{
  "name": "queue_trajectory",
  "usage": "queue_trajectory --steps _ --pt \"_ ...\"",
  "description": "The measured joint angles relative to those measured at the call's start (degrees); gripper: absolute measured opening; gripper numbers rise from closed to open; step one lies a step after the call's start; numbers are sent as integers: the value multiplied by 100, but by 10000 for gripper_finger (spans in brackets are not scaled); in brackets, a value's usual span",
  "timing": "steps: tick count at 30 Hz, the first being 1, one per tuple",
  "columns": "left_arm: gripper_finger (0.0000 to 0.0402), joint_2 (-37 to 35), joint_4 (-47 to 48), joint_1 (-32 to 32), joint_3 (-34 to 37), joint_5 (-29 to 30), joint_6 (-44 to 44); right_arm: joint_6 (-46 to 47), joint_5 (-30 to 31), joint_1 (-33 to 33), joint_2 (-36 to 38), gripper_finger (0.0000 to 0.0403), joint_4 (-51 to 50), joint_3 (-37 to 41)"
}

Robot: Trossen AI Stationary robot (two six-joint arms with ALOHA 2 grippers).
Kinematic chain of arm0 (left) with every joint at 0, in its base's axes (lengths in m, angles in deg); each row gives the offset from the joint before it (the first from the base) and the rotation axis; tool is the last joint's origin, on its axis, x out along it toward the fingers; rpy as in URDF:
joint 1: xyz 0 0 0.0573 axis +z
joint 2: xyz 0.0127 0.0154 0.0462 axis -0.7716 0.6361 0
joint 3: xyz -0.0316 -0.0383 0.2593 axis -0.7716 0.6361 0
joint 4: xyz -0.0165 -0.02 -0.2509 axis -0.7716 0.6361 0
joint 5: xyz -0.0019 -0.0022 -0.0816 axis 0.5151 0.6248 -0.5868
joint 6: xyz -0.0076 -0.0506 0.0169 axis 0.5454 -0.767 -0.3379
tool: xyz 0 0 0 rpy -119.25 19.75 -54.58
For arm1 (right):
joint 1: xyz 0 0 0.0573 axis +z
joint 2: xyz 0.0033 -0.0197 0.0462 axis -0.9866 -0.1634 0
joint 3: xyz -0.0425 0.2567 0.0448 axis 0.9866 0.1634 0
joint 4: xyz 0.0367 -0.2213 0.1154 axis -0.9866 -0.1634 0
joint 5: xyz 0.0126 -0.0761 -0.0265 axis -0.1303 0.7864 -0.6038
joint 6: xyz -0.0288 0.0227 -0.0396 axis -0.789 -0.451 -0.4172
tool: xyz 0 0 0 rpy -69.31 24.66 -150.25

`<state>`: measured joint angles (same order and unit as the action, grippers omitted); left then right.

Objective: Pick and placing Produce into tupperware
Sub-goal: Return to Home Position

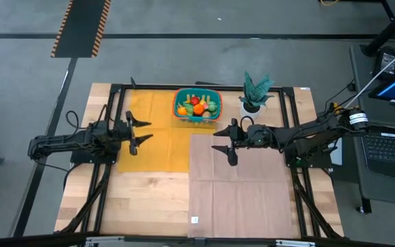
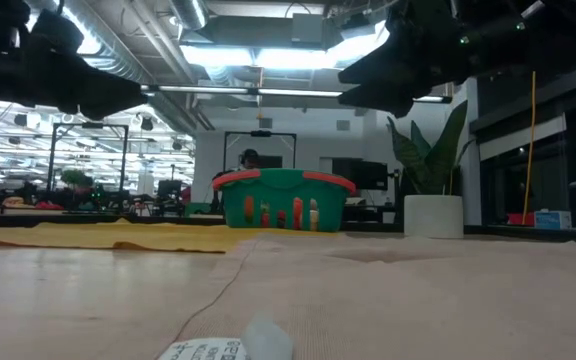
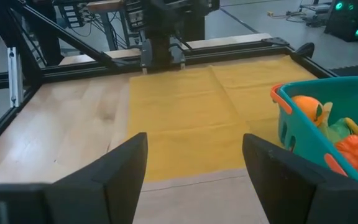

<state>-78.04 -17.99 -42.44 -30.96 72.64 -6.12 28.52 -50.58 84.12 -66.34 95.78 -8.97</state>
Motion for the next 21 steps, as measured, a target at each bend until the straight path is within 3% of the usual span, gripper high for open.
queue_trajectory --steps 6,21 --pt "229 103 78 86 0 -425 11 -55 -16 205 0 264 127 0" --pt "231 413 81 262 0 -426 -560 -809 11 324 0 264 984 -2"
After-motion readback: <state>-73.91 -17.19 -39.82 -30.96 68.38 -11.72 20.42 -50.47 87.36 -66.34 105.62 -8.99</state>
